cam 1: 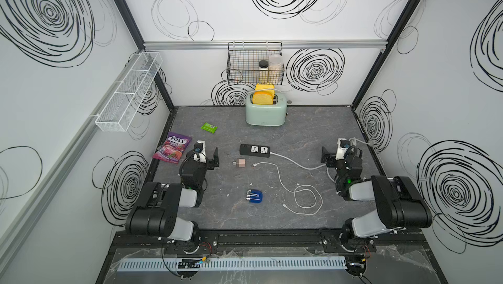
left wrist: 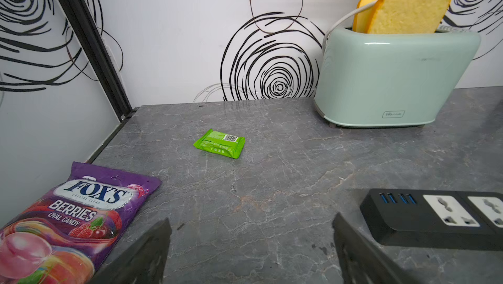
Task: Charge the electric shaver
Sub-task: Pick up the charging cable from the center of the board.
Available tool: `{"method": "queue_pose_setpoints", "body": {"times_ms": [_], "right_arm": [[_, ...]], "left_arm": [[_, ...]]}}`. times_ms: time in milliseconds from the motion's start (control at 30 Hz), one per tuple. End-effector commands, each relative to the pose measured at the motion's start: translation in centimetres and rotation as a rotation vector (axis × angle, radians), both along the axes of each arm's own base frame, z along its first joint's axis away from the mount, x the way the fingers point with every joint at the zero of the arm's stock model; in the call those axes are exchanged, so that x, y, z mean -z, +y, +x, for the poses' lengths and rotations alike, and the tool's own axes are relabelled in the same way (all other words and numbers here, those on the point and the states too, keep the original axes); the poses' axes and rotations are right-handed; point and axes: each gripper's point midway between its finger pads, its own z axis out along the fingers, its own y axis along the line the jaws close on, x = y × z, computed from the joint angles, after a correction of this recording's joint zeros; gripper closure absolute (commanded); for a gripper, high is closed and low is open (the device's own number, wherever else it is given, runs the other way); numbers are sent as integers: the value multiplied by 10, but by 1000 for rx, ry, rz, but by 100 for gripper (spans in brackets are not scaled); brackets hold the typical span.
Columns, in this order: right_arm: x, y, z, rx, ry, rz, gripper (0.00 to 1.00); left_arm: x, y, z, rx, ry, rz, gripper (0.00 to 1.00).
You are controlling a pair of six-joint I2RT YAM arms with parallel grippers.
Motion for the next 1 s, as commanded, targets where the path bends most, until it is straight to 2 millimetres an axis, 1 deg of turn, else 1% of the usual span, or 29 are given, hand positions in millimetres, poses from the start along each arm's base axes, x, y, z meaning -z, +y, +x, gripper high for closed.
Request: {"method": "queue_pose_setpoints", "body": {"times_ms": [0, 100, 167, 333, 400, 533, 967], "right_arm": [[-11, 1, 3, -3, -31, 2, 2], [-10, 1, 3, -2, -30, 2, 2], [-11, 1, 3, -3, -30, 2, 2], [-11, 1, 3, -3, -32, 2, 2], [-11, 1, 3, -4, -32, 2, 2], [-10, 1, 3, -5, -29, 2, 2], [-11, 2, 4, -12, -31, -2, 2]], "left_arm": [[-20, 0, 5, -6, -69, -10, 3], [-20, 0, 5, -7, -69, -13, 3], [-20, 4, 5, -27, -68, -18, 3], [-20, 3, 5, -28, -66, -13, 3], [-22, 6, 3, -14, -79, -35, 3], [-21, 1, 5, -25, -70, -2, 3], [-20, 2, 6, -20, -64, -14, 3]]}}
